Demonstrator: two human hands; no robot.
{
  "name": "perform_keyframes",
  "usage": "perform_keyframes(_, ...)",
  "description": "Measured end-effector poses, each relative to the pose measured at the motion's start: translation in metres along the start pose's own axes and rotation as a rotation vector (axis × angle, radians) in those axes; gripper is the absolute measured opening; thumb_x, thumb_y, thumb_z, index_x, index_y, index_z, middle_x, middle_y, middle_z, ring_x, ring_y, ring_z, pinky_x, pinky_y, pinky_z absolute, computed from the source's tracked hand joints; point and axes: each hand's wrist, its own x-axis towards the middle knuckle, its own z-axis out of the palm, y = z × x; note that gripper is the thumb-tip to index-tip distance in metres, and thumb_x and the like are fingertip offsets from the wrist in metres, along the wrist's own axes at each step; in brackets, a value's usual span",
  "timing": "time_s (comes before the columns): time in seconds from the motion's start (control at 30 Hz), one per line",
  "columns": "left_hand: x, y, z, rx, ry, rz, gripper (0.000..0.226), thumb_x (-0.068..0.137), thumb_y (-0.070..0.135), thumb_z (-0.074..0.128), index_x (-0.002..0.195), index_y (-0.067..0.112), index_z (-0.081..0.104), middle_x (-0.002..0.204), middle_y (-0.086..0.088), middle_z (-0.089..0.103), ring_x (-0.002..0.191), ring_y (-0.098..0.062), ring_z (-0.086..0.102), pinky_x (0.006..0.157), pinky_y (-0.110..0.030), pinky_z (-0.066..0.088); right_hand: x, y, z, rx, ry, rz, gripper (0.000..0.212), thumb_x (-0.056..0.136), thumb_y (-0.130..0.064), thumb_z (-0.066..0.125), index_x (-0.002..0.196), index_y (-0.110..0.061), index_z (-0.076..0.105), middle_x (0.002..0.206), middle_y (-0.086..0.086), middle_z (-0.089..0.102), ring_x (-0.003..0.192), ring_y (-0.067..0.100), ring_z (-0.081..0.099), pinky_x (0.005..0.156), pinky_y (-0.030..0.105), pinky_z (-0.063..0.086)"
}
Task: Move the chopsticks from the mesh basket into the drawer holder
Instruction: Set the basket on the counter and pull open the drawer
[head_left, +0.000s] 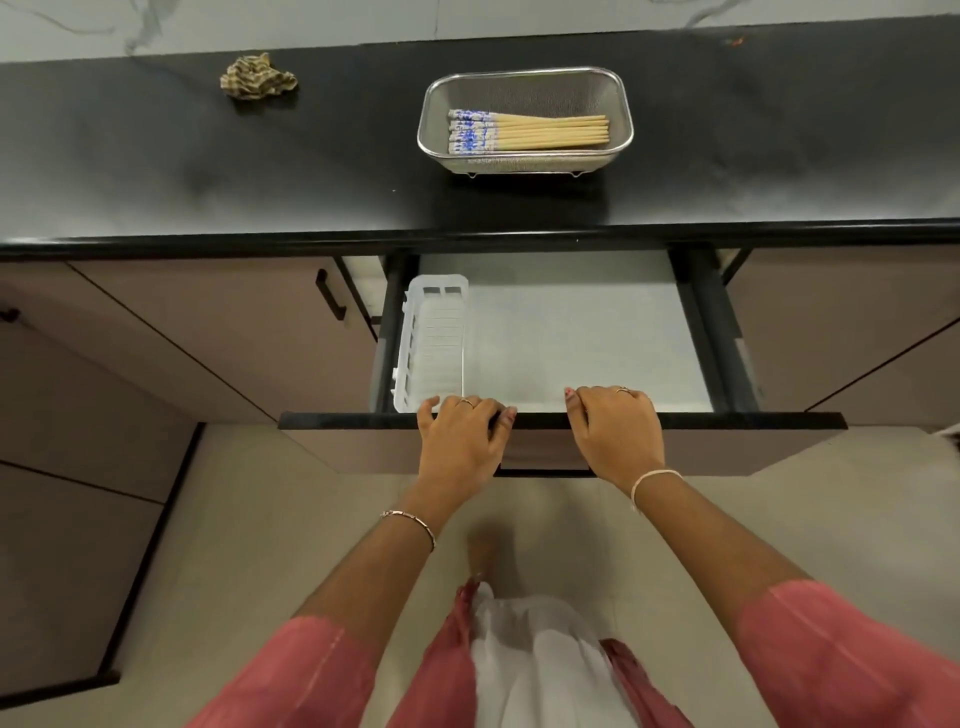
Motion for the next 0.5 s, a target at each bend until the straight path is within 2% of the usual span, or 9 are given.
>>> perform_keyframes(0.17,-0.012,0.001,0.000,0.015,-0.009,-0.011,0.041,0.100,0.049,0.031,0.098,0.027,0.065,0.096,0.010,0.067,0.103,-0.016,0.055,0.107,-0.041,0.018,-0.014,0.000,0.002,0.005,0.006,0.005,0.047,0.101,-0.036,0.033,0.063,-0.018,0.055,0.056,-0.004,0.057,0.054,0.019,0.053,0.075,0.034,0.045)
perform_keyframes(0.37,-0.021,0.004,-0.002,0.027,-0.029,-0.020,0.042,0.100,0.049,0.031,0.097,0.024,0.065,0.095,0.008,0.066,0.102,-0.017,0.056,0.109,-0.045,0.020,-0.020,-0.001,-0.002,0.011,-0.045,0.008,0.046,0.101,-0.037,0.030,0.062,-0.019,0.047,0.055,-0.005,0.051,0.055,0.020,0.050,0.073,0.037,0.046)
perform_keyframes(0.5,-0.013,0.006,-0.012,0.019,-0.013,-0.034,0.039,0.100,0.046,0.035,0.104,0.025,0.067,0.101,0.006,0.068,0.105,-0.017,0.057,0.110,-0.046,0.020,-0.016,-0.001,-0.008,0.081,-0.041,0.028,0.043,0.101,-0.037,0.031,0.066,-0.017,0.047,0.060,-0.003,0.053,0.059,0.021,0.050,0.074,0.036,0.045)
